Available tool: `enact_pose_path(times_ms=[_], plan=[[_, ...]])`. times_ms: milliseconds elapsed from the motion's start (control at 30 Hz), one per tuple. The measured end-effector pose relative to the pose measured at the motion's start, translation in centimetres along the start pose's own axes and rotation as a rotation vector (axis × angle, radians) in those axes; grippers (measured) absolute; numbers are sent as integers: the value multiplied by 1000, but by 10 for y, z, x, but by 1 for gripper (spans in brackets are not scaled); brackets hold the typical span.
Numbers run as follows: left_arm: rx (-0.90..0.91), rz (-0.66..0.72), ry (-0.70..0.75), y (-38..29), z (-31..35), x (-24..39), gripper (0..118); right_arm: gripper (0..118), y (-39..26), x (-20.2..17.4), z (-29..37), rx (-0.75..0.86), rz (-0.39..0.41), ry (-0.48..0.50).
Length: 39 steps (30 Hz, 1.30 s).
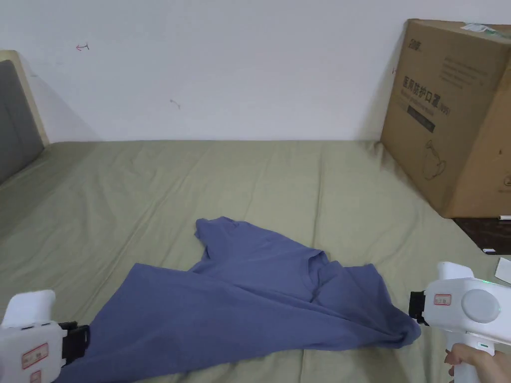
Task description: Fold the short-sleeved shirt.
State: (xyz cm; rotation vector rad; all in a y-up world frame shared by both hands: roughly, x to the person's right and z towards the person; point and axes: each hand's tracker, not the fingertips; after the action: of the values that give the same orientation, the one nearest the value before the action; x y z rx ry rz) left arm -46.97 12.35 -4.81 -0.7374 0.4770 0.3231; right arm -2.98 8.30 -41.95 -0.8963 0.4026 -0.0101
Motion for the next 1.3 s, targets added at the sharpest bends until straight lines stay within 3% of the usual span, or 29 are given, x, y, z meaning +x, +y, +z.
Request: enact_pose_path(times_ms=[200,233,267,300,333,367,467,567,600,633,667,767,1033,1233,1267,1300], plan=[[-40,16,-21,2,-32,21,0,0,-23,7,-7,-29,17,12],[-44,5,-11,2,-36,26,0,5,-21,9,-10,-28,17,12],[-46,-7,-5,5,-40,28,0,25,-17,10,-12,-31,19,18],[-48,-14,-6,9,-45,30,0,69,-12,12,-15,-31,20,21],[-51,-17,-10,13,-49,33,0,95,-9,12,-19,-21,21,18],[-54,-18,-14,15,-52,36,0,97,-5,12,-24,-20,28,18],[-66,-24,-24,26,-66,40,0,97,7,14,-42,-46,36,73],[-83,-22,-34,32,-80,45,0,91,7,14,-70,-160,54,32],[-88,-21,-39,33,-85,46,0,63,2,17,-76,-172,51,32],[-94,-20,-41,32,-89,49,0,16,-3,17,-79,-170,43,19],[-102,-23,-43,32,-92,50,0,2,-10,18,-81,-166,33,2],[-134,-35,-46,30,-100,50,0,2,-20,24,-76,-150,4,40],[-137,-28,-32,62,-131,33,0,2,1,11,-56,-114,50,41],[-115,44,19,117,-192,-1,0,2,5,15,-61,-134,-6,36],[-113,49,35,122,-201,-5,4,2,4,15,-62,-143,-10,33],[-118,36,39,131,-215,-10,24,2,3,16,-63,-151,-19,29]])
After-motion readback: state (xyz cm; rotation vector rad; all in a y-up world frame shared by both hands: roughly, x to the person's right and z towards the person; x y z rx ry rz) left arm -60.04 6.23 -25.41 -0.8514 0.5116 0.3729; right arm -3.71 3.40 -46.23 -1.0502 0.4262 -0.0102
